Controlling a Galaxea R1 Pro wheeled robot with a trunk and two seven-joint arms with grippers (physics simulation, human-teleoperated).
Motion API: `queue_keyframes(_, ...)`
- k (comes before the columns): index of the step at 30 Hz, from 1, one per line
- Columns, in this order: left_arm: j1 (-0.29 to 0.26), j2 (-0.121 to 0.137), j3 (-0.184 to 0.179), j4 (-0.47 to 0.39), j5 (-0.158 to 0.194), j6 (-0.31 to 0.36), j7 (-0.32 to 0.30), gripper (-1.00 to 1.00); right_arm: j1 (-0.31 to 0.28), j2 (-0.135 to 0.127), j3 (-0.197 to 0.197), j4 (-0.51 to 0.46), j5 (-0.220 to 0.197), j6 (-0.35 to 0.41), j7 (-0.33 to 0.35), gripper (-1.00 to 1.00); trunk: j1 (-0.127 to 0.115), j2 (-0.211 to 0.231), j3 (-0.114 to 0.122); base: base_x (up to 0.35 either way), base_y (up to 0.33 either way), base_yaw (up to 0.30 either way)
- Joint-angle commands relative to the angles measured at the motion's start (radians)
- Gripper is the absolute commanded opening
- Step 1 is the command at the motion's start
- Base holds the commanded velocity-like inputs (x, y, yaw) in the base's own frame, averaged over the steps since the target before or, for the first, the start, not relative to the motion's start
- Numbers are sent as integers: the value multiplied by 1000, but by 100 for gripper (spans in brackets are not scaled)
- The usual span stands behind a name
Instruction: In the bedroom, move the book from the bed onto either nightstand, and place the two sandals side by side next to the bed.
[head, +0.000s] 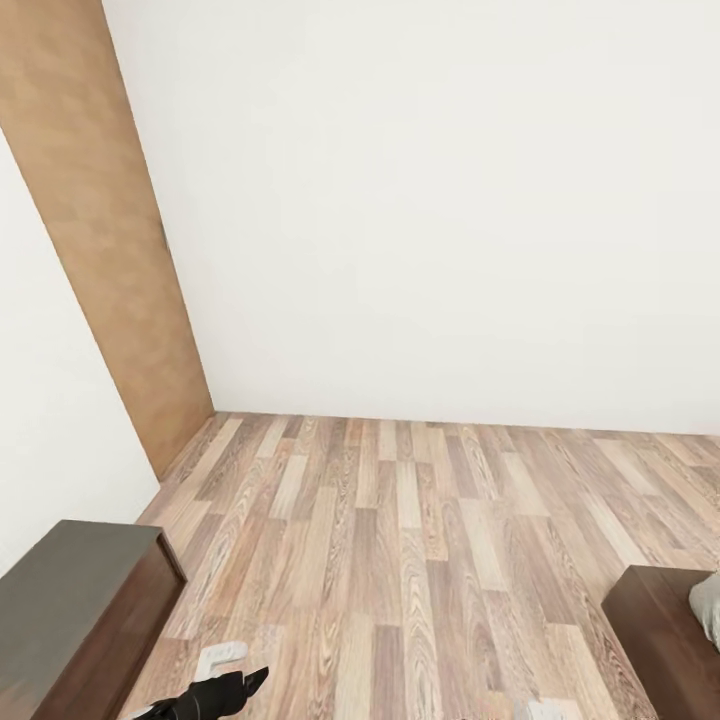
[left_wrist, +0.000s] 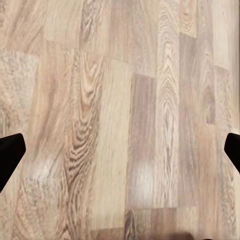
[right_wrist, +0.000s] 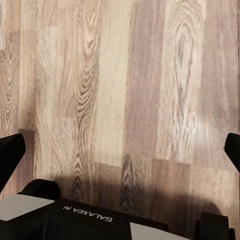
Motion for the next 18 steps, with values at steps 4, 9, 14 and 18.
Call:
queue_keyframes(4, 0, 0, 8, 0, -8, -1, -5, 100, -1, 0, -9, -1, 7, 5, 5, 100, 0, 0, -1, 0, 0, -206)
queue_keyframes(9, 0, 0, 7, 0, -8, -1, -5, 100, -1, 0, -9, -1, 7, 6, 5, 100, 0, 0, -1, 0, 0, -203)
queue_keyframes(14, 0, 0, 8, 0, -8, -1, -5, 100, -1, 0, -9, -1, 7, 5, 5, 100, 0, 0, -1, 0, 0, -203)
queue_keyframes(18, 0, 0, 8, 0, -8, -1, -5, 100, -1, 0, -9, -1, 7, 6, 5, 100, 0, 0, -1, 0, 0, -202)
